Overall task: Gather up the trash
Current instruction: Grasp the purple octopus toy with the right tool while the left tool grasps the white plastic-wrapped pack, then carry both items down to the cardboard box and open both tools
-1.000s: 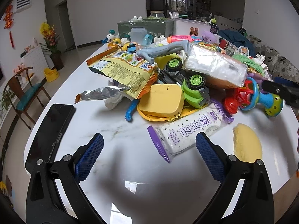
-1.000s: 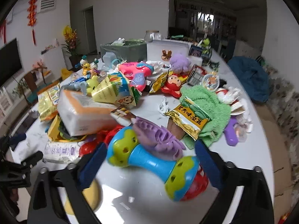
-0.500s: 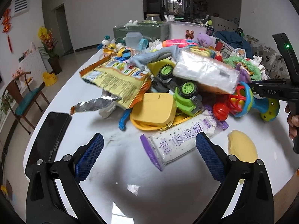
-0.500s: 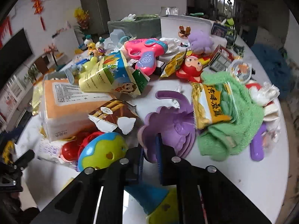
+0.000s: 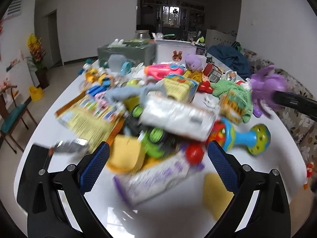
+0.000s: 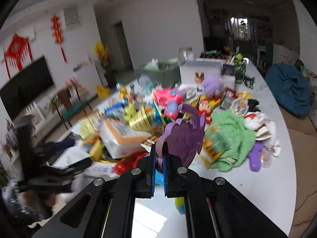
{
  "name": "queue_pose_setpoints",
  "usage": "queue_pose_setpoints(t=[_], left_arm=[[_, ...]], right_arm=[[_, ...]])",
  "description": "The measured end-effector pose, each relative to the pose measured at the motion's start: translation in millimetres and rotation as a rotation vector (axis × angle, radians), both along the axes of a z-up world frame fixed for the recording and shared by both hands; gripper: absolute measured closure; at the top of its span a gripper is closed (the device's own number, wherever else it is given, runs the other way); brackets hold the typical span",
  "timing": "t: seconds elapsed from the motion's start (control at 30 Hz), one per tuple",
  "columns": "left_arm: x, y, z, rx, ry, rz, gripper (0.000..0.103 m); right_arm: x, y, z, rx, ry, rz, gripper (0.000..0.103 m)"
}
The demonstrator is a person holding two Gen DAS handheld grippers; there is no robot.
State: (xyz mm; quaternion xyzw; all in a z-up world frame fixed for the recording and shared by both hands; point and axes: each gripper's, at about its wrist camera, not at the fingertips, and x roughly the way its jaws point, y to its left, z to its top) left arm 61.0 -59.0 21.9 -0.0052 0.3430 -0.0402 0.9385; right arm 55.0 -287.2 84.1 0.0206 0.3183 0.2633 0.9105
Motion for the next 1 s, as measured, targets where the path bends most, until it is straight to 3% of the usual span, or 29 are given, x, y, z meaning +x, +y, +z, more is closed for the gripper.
queue_pose_setpoints(t=[0.1, 0.2, 0.23, 0.27, 0.33, 0.4, 0.5, 0.7, 0.73, 0.77, 0.8, 0.83, 0.93, 1.0], left_arm=[[17, -20, -3, 0.067, 0.011, -0.016, 0.006], [19, -31, -3, 0.184, -0.027, -0.031, 0.006], [16, -31, -2, 0.177, -0.043, -0.055, 0.006], [12, -29, 0, 0.123, -0.034, -0.089, 0.006], [15, -16, 0, -0.182, 0.074, -0.168, 0.006], [19, 0, -5, -0.495, 0.139, -0.121, 0.006], [29, 18, -24, -0.775, 0.197, 0.000, 0.007], [61, 27, -53, -0.926, 0.254, 0.168, 0.007], [64, 30, -52, -0.918, 0.251, 0.182, 0.008], [69, 28, -51, -0.891, 0.251, 0.196, 0.013], [75, 26, -49, -0.852, 0.250, 0.202, 0.051], [82, 24, -47, -0.822, 0.244, 0.176, 0.069], [84, 28, -44, -0.814, 0.227, 0.137, 0.075], [72, 25, -35, -0.801, 0.216, 0.058, 0.076]], right_arm=[[-18, -17, 6, 0.034, -0.001, -0.026, 0.097], [-31, -31, 6, 0.037, -0.004, -0.054, 0.097], [-35, -34, 5, 0.032, -0.009, -0.062, 0.097], [-37, -36, 3, 0.031, -0.010, -0.068, 0.097], [-39, -39, -2, 0.035, -0.006, -0.072, 0.097], [-41, -41, -8, 0.036, 0.000, -0.075, 0.097], [-42, -49, -18, 0.061, 0.025, -0.086, 0.097], [-40, -59, -27, 0.069, 0.046, -0.107, 0.097], [-40, -59, -27, 0.068, 0.048, -0.108, 0.097], [-40, -58, -29, 0.068, 0.051, -0.108, 0.097], [-40, -57, -30, 0.069, 0.055, -0.104, 0.097], [-41, -56, -31, 0.069, 0.056, -0.101, 0.097], [-45, -52, -33, 0.070, 0.057, -0.092, 0.097], [-48, -50, -34, 0.077, 0.059, -0.091, 0.097]])
